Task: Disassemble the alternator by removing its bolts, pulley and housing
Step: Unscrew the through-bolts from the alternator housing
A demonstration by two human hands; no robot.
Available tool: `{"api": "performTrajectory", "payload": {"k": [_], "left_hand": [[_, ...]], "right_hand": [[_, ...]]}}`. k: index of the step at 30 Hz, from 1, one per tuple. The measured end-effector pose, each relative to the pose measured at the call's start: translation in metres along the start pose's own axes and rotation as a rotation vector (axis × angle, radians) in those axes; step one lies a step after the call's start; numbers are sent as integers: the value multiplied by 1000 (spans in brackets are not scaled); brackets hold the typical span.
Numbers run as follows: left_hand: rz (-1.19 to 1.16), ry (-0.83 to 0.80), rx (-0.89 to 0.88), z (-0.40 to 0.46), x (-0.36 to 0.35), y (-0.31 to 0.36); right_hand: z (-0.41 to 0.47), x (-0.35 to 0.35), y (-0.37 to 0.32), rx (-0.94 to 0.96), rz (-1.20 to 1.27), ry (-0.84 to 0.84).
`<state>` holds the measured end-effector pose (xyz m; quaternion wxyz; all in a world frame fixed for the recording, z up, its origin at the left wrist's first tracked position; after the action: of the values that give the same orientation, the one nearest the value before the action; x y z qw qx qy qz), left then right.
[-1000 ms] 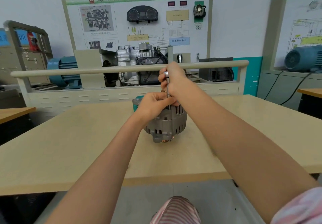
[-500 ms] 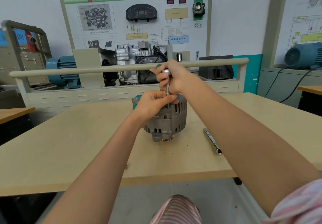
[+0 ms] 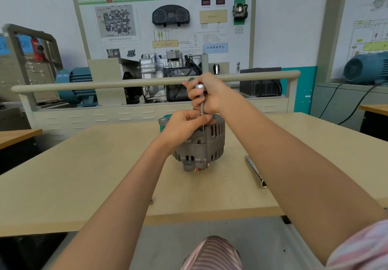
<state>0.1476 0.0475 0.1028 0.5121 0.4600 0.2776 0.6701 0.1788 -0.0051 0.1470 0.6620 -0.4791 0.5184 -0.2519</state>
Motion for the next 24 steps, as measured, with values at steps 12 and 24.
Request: {"api": "performTrajectory", "payload": {"k": [12,24], "left_hand": [[9,73,-29,1,3,0],[33,98,-22,1,4,-2]], "right_hand": [[-12,18,-9,343,42,449],[-20,26,-10,435,171,529]]}}
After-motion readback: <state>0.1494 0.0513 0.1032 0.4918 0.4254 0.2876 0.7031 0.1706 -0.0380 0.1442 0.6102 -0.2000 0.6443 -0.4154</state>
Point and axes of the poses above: each hand's wrist, its own z-axis towards the middle knuckle, its own x-axis out of the back of the hand, y = z × x, the point moved 8 cm from there along z, towards the middle knuckle, and after that the axes turned 3 degrees about y, right-handed, at the moved point
